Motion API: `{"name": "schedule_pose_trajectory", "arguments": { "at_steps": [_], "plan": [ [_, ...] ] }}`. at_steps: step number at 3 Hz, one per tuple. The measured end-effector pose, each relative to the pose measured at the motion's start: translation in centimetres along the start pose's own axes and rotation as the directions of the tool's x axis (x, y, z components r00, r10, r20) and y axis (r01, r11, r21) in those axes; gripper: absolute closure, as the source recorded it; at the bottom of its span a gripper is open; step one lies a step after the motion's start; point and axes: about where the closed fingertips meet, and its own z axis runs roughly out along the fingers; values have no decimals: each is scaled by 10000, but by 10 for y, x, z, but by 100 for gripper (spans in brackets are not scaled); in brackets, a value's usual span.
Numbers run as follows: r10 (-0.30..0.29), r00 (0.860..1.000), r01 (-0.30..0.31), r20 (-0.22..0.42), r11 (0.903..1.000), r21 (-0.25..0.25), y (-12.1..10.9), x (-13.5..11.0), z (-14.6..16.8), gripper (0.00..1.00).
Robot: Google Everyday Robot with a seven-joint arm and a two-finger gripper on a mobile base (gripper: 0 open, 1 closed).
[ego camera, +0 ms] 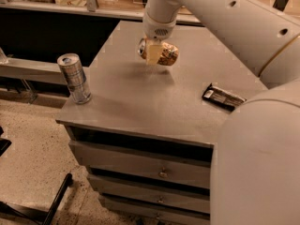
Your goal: Knock orange can over
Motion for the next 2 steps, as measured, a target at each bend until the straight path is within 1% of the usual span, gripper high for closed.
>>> {"name": "schedule_pose_trajectory", "arguments": {
  "at_steps": [1, 2],
  "plan": [
    [-502, 9821, 478, -1817, 9987, -174, 9, 15, 10, 62],
    [-446, 9559, 134, -2902, 9940, -1086, 22, 39, 20, 38]
  ]
}}
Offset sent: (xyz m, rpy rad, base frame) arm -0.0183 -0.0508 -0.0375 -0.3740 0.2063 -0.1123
